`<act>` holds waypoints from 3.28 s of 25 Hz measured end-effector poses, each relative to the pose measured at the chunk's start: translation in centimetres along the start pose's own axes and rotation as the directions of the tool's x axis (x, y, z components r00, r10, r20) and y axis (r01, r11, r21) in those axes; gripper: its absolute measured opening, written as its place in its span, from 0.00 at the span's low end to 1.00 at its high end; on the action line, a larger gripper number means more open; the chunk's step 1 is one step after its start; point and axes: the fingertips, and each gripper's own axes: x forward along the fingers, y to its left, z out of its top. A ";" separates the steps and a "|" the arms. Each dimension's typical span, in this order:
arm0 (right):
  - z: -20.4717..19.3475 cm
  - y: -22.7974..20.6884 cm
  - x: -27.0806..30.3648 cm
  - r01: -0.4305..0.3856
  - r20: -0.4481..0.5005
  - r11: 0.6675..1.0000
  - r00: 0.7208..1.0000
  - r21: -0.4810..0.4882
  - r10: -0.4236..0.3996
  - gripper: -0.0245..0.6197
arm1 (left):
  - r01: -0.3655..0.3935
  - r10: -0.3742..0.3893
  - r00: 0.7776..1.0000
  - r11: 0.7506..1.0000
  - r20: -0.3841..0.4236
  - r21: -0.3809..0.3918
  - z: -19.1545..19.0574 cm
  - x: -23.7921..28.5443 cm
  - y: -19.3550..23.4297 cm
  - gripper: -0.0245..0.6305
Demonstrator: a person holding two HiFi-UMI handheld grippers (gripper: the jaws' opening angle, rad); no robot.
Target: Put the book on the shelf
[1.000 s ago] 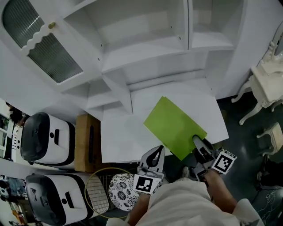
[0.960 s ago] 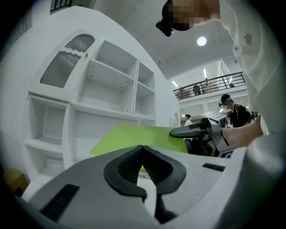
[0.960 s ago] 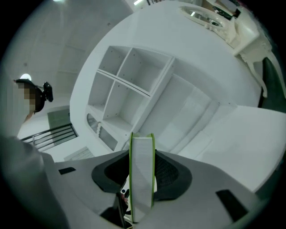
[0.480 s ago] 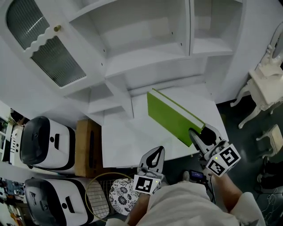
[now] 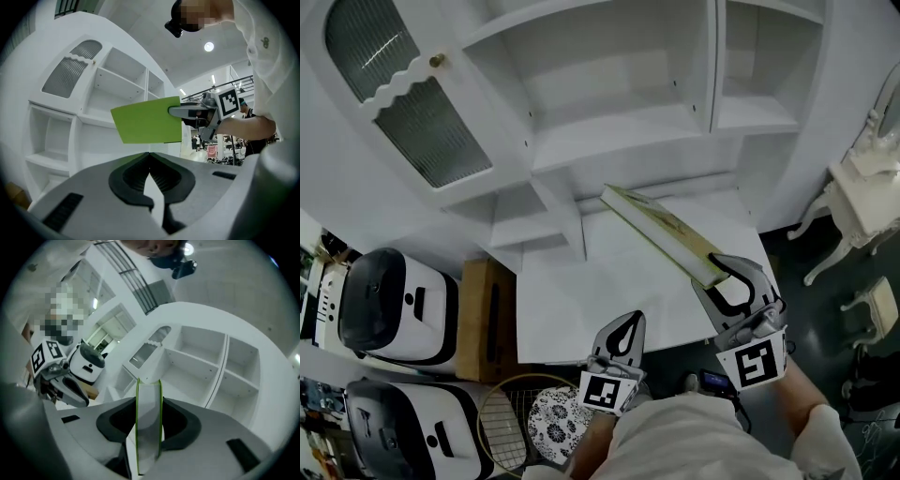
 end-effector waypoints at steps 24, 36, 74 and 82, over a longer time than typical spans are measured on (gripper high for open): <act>3.1 -4.8 5.4 0.163 0.073 0.764 0.986 -0.624 -0.150 0.27 | -0.008 0.008 1.000 1.000 0.028 0.000 1.4 1.3 1.6 0.04; -0.8 -8.0 11.4 0.128 -0.012 0.690 0.981 -0.712 -0.195 0.27 | -0.044 0.044 0.999 0.999 0.019 0.005 1.2 0.5 2.7 0.04; -6.4 -10.2 25.1 0.046 -0.101 0.591 0.972 -0.806 -0.213 0.27 | -0.125 0.125 0.992 0.992 0.001 0.009 0.7 -0.8 5.9 0.04; -6.5 -10.0 25.0 0.048 -0.093 0.592 0.974 -0.805 -0.205 0.31 | -0.119 0.119 0.993 0.993 0.000 0.003 0.7 -0.8 5.5 0.04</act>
